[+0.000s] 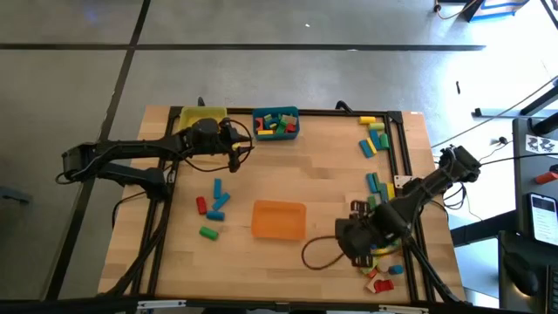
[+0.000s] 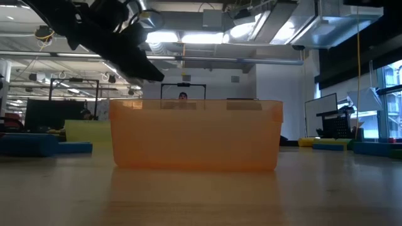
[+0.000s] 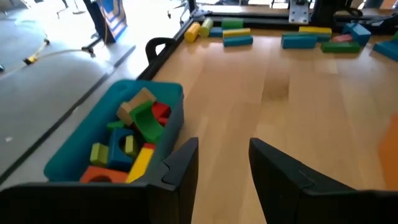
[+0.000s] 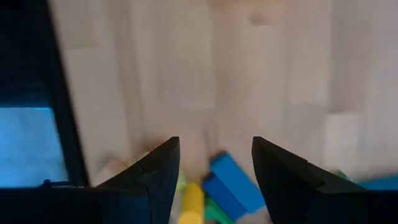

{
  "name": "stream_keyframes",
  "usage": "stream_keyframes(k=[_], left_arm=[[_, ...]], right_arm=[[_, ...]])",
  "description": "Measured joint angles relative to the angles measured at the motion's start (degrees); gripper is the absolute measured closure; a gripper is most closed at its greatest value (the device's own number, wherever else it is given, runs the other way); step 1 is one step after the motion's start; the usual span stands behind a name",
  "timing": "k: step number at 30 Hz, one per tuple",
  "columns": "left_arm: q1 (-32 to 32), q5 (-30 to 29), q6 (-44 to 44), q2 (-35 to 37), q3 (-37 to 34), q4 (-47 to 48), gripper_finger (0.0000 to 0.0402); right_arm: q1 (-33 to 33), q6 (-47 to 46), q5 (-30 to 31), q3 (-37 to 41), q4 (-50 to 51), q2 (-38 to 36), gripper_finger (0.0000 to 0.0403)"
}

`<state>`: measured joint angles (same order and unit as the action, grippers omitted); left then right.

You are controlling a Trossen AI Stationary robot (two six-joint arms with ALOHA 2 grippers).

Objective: Sort blocks by size
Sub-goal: Put the light green arch block into the blue bin

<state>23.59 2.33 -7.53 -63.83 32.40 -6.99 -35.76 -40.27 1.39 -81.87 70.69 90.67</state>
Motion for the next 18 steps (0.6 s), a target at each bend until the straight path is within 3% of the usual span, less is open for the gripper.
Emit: stream_keyframes(k=[9, 18], left_arm=[[-2.0, 0.0, 1.6, 0.0, 0.0, 1.6, 0.0274], [-3.3, 0.0, 1.7, 0.0, 0.0, 1.6, 0.0274]], right_arm=[[-8.6, -7.7, -9.0, 4.4, -6.8, 0.0, 0.0205], [-18.1, -7.8, -2.9, 12.6, -15.0, 0.0, 0.0205]])
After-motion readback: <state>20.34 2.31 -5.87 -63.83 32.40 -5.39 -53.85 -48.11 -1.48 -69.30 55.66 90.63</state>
